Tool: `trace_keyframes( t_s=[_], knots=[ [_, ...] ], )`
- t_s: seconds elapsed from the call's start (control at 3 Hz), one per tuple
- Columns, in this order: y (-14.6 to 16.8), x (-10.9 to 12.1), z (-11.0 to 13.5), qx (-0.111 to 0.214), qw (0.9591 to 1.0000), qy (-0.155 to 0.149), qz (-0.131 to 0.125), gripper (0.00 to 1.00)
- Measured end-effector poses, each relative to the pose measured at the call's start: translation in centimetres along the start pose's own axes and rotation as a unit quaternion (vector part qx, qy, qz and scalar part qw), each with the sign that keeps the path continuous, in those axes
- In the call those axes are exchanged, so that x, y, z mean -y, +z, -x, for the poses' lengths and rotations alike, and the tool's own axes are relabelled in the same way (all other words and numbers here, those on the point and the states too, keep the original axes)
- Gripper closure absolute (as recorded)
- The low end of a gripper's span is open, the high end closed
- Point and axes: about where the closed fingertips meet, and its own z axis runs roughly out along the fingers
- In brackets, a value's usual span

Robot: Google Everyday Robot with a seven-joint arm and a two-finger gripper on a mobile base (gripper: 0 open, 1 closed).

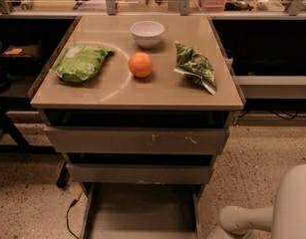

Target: Open bottom drawer

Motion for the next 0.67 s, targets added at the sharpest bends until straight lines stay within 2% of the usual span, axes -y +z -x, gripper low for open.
trace_keyframes(
  t_s=[0.33, 0.67],
  knots=[
    [-1.55, -2.85, -1.18, -0.005, 0.9997, 0.022, 0.005, 0.0],
    [-1.58, -2.88, -1.18, -0.005, 0.9997, 0.022, 0.005, 0.0]
  ],
)
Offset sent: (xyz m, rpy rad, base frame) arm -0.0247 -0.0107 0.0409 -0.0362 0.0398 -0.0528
